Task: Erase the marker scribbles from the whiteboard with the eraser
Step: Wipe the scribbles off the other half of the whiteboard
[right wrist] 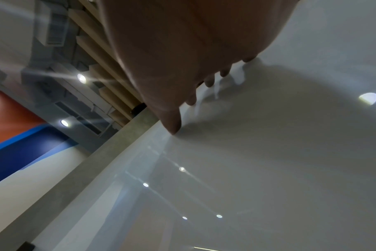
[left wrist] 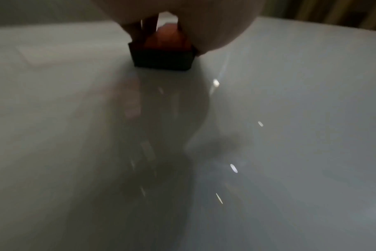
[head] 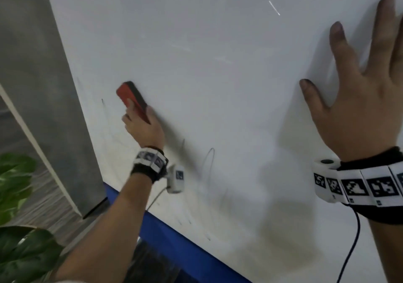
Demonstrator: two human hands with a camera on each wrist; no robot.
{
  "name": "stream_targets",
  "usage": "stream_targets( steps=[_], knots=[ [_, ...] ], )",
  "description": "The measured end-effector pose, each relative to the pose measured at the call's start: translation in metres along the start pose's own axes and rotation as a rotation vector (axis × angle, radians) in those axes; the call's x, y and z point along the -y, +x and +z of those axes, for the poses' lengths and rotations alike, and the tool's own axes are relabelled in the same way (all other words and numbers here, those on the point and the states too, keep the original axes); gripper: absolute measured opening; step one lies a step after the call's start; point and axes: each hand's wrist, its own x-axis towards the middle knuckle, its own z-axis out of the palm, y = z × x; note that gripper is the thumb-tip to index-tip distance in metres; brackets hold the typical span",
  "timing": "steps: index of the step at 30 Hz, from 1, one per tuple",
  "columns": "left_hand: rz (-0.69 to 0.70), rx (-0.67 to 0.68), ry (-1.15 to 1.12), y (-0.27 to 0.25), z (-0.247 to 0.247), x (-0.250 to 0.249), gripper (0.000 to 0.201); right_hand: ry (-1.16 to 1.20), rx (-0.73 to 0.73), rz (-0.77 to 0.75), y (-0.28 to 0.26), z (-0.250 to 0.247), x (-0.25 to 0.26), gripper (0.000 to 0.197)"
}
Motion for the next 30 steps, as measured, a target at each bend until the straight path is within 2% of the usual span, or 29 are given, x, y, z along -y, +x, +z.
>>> stream_targets(
  steps=[4, 6, 7, 11, 14, 16, 18, 21, 23, 26, 28, 30],
  knots=[
    [0.344, 0.333, -0.057, -0.155, -0.003, 0.006, 0.054, -0.015, 0.026, 0.025, -0.001, 0.001, 0.005, 0.067],
    [0.56, 0.435, -0.042, -0.172, -0.007, 0.008, 0.051, -0.021, 0.046, 0.03, -0.003, -0.001, 0.004, 0.066],
    [0.582, 0.423, -0.049, -0.159, -0.007, 0.003, 0.052, -0.019, 0.055, 0.022, -0.004, -0.002, 0.002, 0.066],
    [0.44, 0.241, -0.08, -0.072, -0.006, -0.039, 0.055, -0.028, 0.086, 0.005, -0.014, -0.005, -0.003, 0.065],
    [0.403, 0.217, -0.158, -0.051, -0.004, -0.059, 0.058, -0.031, 0.081, 0.026, -0.032, -0.006, 0.001, 0.064],
    [0.47, 0.216, -0.114, -0.079, -0.001, -0.041, 0.056, -0.046, 0.103, 0.03, -0.047, -0.005, 0.004, 0.064],
    [0.538, 0.313, -0.047, -0.139, -0.002, 0.001, 0.051, -0.072, 0.135, 0.023, -0.058, -0.004, 0.005, 0.066],
    [0.719, 0.67, 0.091, -0.248, -0.022, 0.083, 0.039, -0.098, 0.15, 0.016, -0.064, 0.0, 0.002, 0.066],
    [0.785, 0.85, 0.194, -0.292, -0.034, 0.128, 0.035, -0.088, 0.147, 0.021, -0.068, 0.0, 0.001, 0.064],
    [0.798, 0.863, 0.208, -0.28, -0.031, 0.135, 0.023, -0.083, 0.159, 0.02, -0.07, 0.002, -0.004, 0.063],
    [0.818, 0.778, 0.159, -0.247, -0.032, 0.121, 0.024, -0.093, 0.188, 0.033, -0.07, 0.003, -0.005, 0.064],
    [0.756, 0.657, 0.107, -0.204, -0.031, 0.103, 0.034, -0.08, 0.193, 0.06, -0.07, 0.006, -0.007, 0.065]
  ],
)
